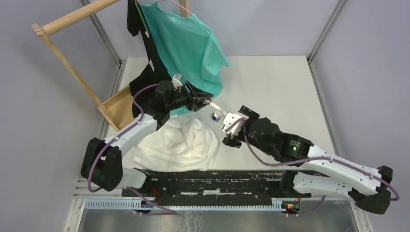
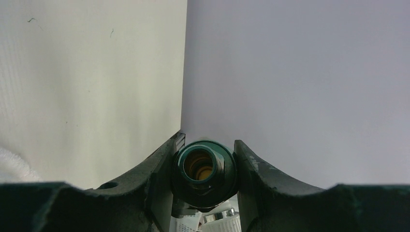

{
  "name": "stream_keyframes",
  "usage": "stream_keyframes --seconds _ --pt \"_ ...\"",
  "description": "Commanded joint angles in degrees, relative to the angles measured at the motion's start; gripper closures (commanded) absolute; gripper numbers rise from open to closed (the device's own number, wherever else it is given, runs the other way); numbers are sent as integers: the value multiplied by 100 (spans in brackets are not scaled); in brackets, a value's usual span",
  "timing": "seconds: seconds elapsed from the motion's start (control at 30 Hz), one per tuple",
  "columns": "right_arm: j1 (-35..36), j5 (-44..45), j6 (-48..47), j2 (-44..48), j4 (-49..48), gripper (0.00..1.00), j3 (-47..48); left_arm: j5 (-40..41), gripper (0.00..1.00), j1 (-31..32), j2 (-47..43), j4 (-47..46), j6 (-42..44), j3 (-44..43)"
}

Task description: Install the water faucets

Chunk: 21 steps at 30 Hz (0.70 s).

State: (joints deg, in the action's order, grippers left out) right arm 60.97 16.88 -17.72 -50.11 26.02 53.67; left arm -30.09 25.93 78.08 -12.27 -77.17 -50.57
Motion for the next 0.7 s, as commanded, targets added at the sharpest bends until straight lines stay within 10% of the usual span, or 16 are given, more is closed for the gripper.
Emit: stream_keyframes --seconds 0.0,0.2,0.67 --pt "363 1260 -1205 -165 -1678 0 -391 -123 97 -27 50 -423 77 -398" --pt "355 1313 -1504 -845 -2550 5 -649 -362 97 -27 244 -603 -4 -391" --pt "-319 456 481 -1212 -3469 81 -844 -685 97 -29 177 -1022 101 -270"
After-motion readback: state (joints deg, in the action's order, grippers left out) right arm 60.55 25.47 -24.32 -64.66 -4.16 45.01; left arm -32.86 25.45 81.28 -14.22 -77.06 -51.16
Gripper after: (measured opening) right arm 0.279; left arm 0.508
